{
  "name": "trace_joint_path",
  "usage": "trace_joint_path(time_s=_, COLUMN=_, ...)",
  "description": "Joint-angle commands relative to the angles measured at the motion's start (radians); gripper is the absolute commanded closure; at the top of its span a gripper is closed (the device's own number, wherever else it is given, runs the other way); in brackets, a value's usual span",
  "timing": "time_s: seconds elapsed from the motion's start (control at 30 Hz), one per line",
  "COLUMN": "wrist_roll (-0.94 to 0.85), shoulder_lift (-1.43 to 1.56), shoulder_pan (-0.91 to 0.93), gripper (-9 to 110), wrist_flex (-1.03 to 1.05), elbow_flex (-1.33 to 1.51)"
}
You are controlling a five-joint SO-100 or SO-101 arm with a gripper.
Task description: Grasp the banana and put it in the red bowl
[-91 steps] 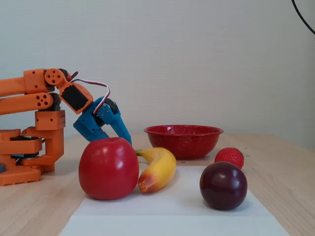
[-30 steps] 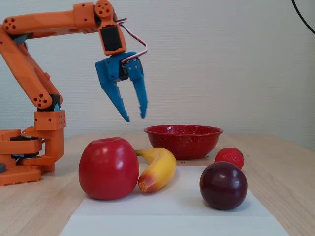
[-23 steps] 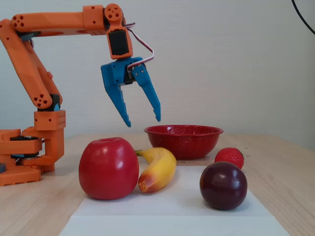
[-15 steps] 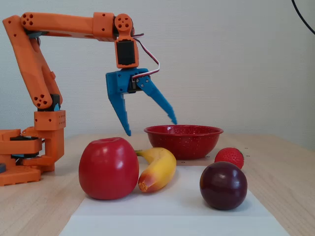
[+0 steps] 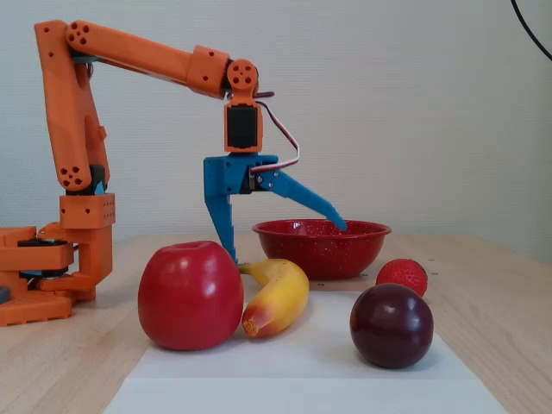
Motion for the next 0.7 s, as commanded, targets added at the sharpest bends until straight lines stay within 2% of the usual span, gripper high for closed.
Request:
trace_joint_path(time_s=0.0, wrist_roll=0.026, shoulder_lift=0.02, shoulder_pan=0.064, gripper=32, wrist_flex=-0.02, elbow_flex=-0.097)
trace_joint_path(time_s=0.67, wrist_roll=0.018, shoulder_lift=-0.23, shoulder_pan=0.043, gripper=29, wrist_flex=-0.046, elbow_flex=-0.262)
